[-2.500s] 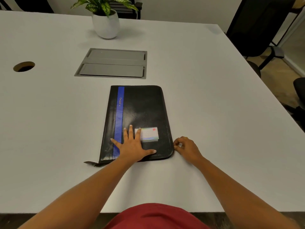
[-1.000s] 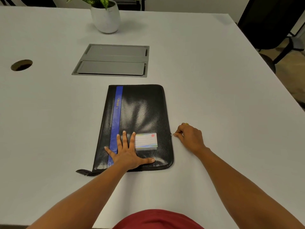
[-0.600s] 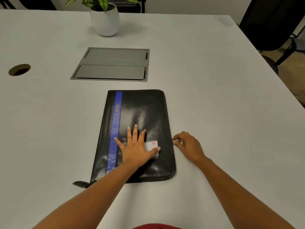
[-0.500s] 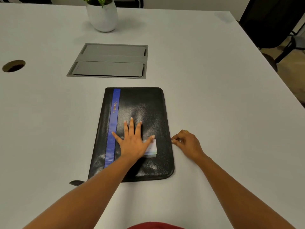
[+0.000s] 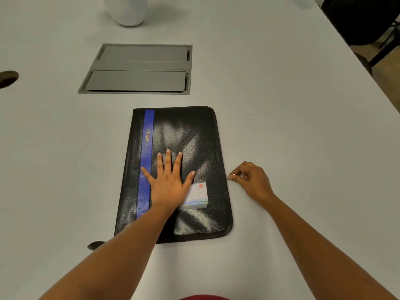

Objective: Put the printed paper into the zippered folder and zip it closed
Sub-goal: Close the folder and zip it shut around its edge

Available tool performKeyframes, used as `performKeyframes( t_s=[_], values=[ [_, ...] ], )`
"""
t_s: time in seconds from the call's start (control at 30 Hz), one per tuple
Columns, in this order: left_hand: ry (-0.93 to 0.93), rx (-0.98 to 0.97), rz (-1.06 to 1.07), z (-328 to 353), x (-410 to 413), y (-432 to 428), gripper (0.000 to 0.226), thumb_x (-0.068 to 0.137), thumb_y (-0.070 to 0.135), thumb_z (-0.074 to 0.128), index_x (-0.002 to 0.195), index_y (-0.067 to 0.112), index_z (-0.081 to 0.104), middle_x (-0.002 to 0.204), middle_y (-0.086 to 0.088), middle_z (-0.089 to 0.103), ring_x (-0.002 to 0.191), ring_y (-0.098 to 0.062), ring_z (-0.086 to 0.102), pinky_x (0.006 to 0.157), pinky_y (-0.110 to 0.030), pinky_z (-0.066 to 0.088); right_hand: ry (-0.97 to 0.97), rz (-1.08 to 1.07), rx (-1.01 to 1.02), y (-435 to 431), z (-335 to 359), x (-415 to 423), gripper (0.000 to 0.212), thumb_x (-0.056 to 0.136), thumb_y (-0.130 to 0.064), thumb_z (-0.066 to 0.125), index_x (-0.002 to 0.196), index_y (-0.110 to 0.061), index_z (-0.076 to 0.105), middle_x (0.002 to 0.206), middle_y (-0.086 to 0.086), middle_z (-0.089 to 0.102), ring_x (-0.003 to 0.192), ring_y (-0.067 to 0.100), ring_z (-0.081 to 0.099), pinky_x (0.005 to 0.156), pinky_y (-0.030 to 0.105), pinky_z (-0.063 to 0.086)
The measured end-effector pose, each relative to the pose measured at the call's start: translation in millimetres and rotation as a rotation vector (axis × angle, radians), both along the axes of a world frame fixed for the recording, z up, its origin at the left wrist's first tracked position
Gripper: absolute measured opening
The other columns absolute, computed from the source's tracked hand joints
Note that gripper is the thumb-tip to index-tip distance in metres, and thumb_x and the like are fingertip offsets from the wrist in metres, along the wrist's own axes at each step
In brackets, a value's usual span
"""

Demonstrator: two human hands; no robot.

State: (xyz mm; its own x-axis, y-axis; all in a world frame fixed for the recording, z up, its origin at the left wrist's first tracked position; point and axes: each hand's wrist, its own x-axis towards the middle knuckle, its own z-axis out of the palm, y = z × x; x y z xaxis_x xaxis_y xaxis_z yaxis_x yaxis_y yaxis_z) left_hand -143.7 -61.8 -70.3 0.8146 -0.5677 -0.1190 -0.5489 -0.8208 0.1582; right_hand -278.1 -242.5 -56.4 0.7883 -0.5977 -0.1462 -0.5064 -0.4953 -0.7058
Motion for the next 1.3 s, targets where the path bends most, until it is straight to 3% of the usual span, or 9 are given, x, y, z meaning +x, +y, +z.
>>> performKeyframes(
  t_s=[0.2,0.33,0.57,0.7,0.8,0.97,1.17,1.3],
  values=[
    [-0.01,0.02,0.0,-0.9,-0.5,-0.7,0.084,0.073,0.068,-0.008,0.148,0.032,0.004,0.159,-0.001,-0.001,0.146,-0.023,-0.007,0.108,-0.068,-0.005,0.012,-0.029,-0.034,-7.8,2.9,12.7,0.014,0.078,-0.03,0.071,0.081,-0.017,0.073,0.069,-0.017,0.049,0.067,0.005,0.045,0.06,0.023,0.034],
    [-0.015,0.012,0.006,-2.6,-0.1,-0.6,0.083,0.074,0.068,-0.007,0.148,0.032,0.006,0.159,-0.001,-0.001,0.146,-0.023,-0.006,0.108,-0.068,-0.005,0.023,-0.055,-0.056,-9.8,2.6,22.1,0.015,0.079,-0.031,0.07,0.083,-0.017,0.073,0.07,-0.015,0.048,0.073,0.009,0.047,0.068,0.023,0.034],
    [-0.019,-0.016,0.008,-1.9,-0.7,-1.1,0.082,0.076,0.067,-0.004,0.148,0.031,0.01,0.159,-0.002,0.003,0.146,-0.024,-0.004,0.107,-0.067,-0.007,0.038,-0.107,-0.082,-18.4,4.7,41.8,0.02,0.081,-0.033,0.068,0.087,-0.015,0.072,0.084,-0.007,0.053,0.079,0.009,0.048,0.071,0.025,0.037],
    [-0.024,-0.025,0.011,-1.9,-1.7,-1.3,0.082,0.076,0.068,-0.002,0.148,0.031,0.012,0.158,-0.002,0.005,0.146,-0.024,-0.003,0.107,-0.067,-0.007,0.049,-0.136,-0.086,-22.4,7.9,51.3,0.019,0.081,-0.032,0.067,0.087,-0.014,0.071,0.095,0.003,0.063,0.088,0.019,0.057,0.075,0.03,0.042],
    [-0.025,-0.016,0.014,-1.8,-2.0,-1.3,0.081,0.076,0.068,-0.002,0.148,0.032,0.011,0.158,-0.001,0.004,0.146,-0.023,-0.003,0.107,-0.066,-0.007,0.045,-0.163,-0.08,-24.2,8.3,57.8,0.019,0.082,-0.032,0.067,0.087,-0.015,0.071,0.098,0.002,0.064,0.092,0.019,0.059,0.072,0.026,0.037],
    [-0.016,-0.018,0.017,-0.8,-1.7,-1.5,0.082,0.076,0.068,-0.002,0.148,0.032,0.01,0.159,-0.001,0.002,0.146,-0.023,-0.004,0.108,-0.066,-0.006,0.047,-0.345,-0.045,-20.4,6.7,72.3,0.022,0.081,-0.036,0.067,0.091,-0.016,0.071,0.105,0.002,0.066,0.095,0.023,0.062,0.07,0.027,0.037],
    [-0.019,-0.016,0.017,-1.1,-2.2,-1.7,0.082,0.075,0.068,-0.001,0.148,0.032,0.01,0.159,0.0,0.002,0.146,-0.022,-0.004,0.108,-0.065,-0.007,0.11,-0.369,0.027,-20.6,8.1,80.1,0.021,0.084,-0.039,0.063,0.086,-0.018,0.067,0.09,0.001,0.073,0.088,0.023,0.065,0.07,0.027,0.041],
    [-0.02,-0.008,0.02,-1.0,-2.0,-2.0,0.082,0.075,0.068,-0.002,0.148,0.033,0.009,0.159,0.0,0.002,0.146,-0.022,-0.005,0.108,-0.065,-0.007,0.153,-0.301,0.132,-22.4,14.3,84.9,0.019,0.09,-0.031,0.055,0.093,-0.014,0.063,0.089,0.005,0.075,0.088,0.02,0.064,0.073,0.025,0.039]
  ],
)
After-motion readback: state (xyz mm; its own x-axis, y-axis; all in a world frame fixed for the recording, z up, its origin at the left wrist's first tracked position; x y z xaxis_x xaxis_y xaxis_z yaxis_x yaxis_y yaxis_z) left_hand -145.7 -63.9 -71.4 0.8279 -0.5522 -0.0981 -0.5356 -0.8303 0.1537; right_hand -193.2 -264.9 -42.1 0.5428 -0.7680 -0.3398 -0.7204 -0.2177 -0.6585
